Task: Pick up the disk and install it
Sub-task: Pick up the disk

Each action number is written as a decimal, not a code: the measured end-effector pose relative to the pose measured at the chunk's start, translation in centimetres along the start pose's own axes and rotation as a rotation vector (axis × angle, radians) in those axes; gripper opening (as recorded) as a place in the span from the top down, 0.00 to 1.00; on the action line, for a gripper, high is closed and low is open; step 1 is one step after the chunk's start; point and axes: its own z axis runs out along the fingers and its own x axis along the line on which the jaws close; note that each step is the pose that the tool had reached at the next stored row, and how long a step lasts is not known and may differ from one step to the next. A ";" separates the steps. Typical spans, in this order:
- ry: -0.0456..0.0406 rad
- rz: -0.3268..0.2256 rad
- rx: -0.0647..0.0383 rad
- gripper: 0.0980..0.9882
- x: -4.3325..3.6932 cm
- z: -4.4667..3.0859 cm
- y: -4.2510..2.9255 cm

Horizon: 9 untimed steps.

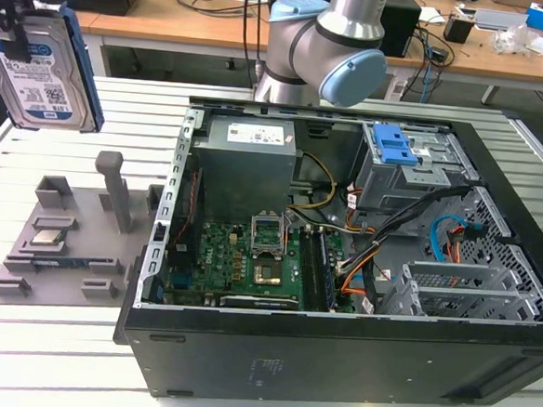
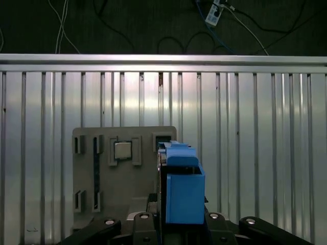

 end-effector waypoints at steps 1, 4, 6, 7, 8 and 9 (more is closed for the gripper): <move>0.0000 0.000 0.000 0.71 0.00 -0.24 0.01; 0.0000 0.000 0.000 0.71 -0.02 -0.82 0.03; 0.0000 0.000 0.000 0.71 -0.03 -1.24 0.04; 0.0000 0.000 0.000 0.71 -0.03 -1.39 0.05; 0.0000 0.000 0.000 0.71 -0.04 -1.59 0.05; 0.0000 0.000 0.000 0.71 -0.04 -1.73 0.06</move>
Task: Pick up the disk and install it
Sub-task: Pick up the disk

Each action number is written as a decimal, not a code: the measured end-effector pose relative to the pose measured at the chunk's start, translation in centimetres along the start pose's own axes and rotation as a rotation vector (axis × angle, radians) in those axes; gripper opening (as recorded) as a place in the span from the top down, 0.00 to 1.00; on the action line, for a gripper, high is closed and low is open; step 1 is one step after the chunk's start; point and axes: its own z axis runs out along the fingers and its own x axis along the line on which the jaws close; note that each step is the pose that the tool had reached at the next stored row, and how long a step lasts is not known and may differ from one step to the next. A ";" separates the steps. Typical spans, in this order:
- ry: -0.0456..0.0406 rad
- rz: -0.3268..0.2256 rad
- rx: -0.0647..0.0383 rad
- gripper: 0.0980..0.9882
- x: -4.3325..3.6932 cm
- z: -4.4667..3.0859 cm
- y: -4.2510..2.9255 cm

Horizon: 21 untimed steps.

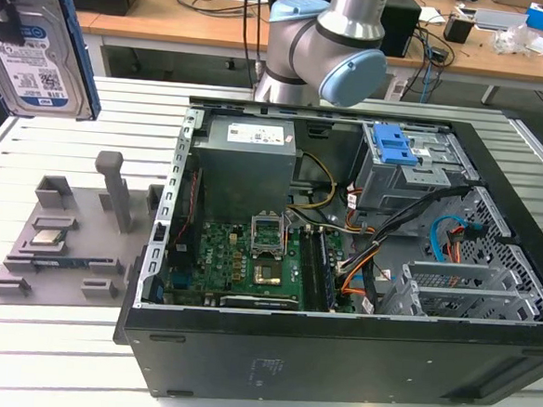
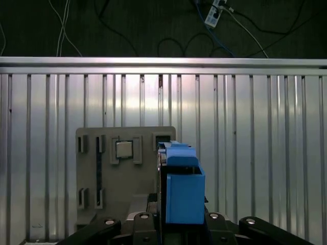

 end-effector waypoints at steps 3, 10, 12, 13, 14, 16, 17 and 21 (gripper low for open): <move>0.0000 0.000 0.000 0.71 -0.01 -0.64 0.02; 0.0000 0.000 0.000 0.71 -0.05 -2.18 0.08; -0.0001 0.000 0.000 0.71 -0.06 -2.51 0.09; 0.0000 0.000 -0.001 0.71 -0.06 -2.75 0.09; 0.0000 0.000 -0.001 0.71 -0.07 -3.02 0.11; 0.0000 0.000 -0.001 0.71 -0.07 -3.29 0.11; 0.0000 0.000 -0.001 0.71 -0.08 -3.42 0.12; -0.0001 0.000 -0.001 0.71 -0.09 -4.08 0.15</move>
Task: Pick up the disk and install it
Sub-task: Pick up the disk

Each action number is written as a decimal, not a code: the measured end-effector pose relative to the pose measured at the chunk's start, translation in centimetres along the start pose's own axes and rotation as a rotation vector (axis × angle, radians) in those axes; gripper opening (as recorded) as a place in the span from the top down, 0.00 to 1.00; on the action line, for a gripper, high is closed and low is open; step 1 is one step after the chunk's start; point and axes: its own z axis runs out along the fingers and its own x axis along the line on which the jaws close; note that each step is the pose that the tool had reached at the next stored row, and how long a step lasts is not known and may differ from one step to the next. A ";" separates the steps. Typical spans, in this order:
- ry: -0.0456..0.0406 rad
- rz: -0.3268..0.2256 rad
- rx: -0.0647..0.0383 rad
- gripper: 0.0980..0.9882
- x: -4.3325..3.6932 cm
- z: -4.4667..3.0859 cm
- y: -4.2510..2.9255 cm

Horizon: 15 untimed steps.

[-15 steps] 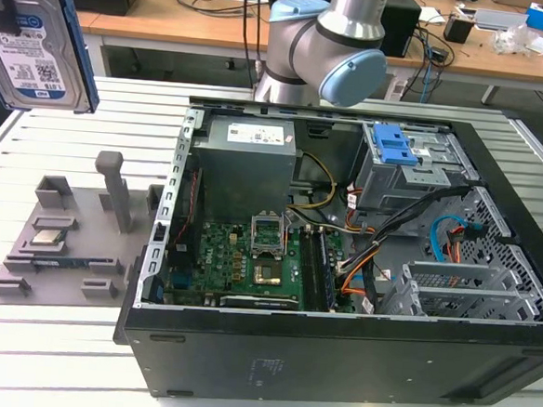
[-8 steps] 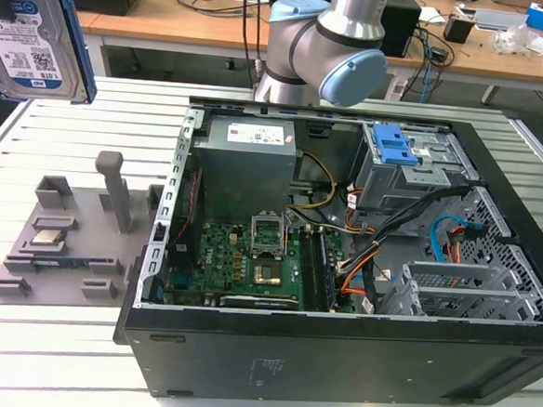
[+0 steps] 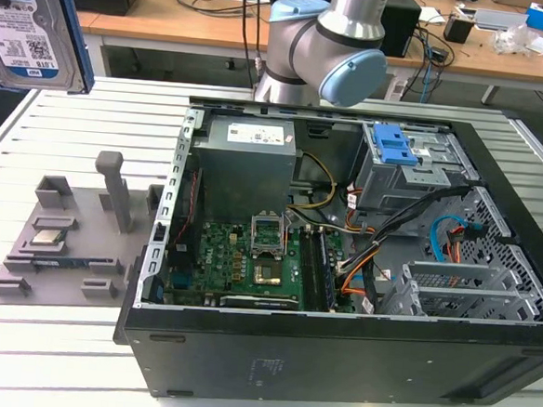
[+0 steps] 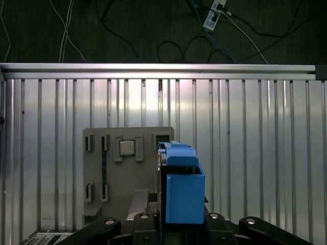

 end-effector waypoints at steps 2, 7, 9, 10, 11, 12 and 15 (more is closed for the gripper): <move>0.0000 0.000 0.000 0.71 -0.02 -0.70 0.03; 0.0000 0.000 0.000 0.71 -0.04 -1.69 0.08; -0.0002 0.000 0.000 0.71 -0.04 -1.69 0.08; -0.0001 0.000 0.000 0.71 -0.04 -1.70 0.08; -0.0001 0.000 0.000 0.71 -0.04 -1.70 0.07; -0.0001 0.000 0.000 0.71 -0.03 -1.71 -0.02; 0.0000 0.000 0.000 0.71 -0.04 -1.75 -0.84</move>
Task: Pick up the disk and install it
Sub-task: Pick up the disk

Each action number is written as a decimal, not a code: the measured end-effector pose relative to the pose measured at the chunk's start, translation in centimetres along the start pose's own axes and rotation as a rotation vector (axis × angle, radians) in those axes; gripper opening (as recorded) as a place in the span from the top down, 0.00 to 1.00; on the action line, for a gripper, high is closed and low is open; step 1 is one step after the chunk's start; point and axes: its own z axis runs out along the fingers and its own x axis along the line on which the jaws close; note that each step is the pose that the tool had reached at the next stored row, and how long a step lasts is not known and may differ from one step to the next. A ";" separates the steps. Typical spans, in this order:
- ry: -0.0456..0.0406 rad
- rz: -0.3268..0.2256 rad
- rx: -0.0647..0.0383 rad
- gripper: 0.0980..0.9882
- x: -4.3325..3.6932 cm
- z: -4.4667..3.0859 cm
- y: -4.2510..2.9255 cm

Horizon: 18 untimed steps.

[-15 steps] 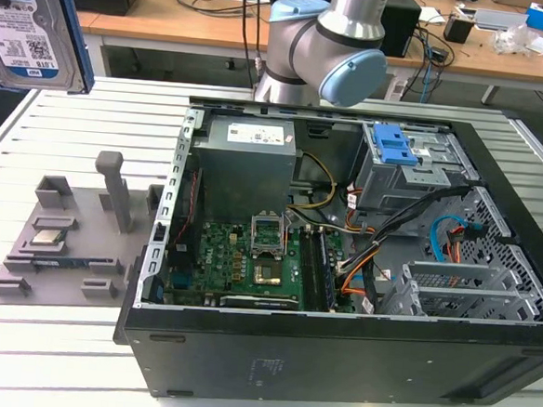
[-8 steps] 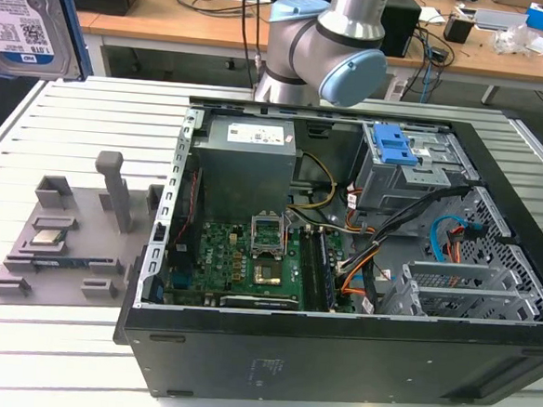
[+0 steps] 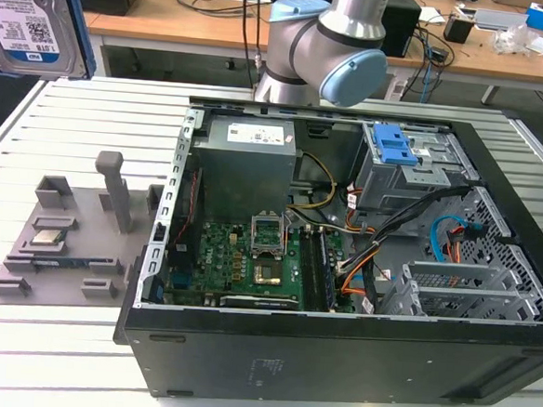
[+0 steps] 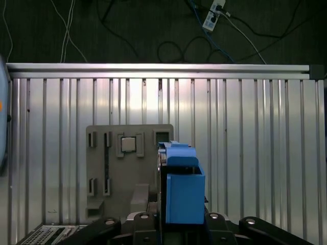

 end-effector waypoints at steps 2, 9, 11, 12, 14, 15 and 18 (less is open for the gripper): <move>-0.0001 0.000 0.000 0.71 -0.01 -0.03 -0.81; -0.0001 0.000 0.000 0.71 -0.01 -0.14 -3.28; -0.0001 0.000 0.000 0.71 -0.02 -0.17 -3.91; 0.0000 0.000 0.000 0.71 -0.02 -0.20 -4.50; 0.0000 0.000 0.000 0.71 -0.02 -0.24 -5.17; -0.0001 0.000 0.000 0.71 -0.02 -0.25 -5.65; 0.0000 0.000 0.000 0.71 -0.02 -0.30 -6.66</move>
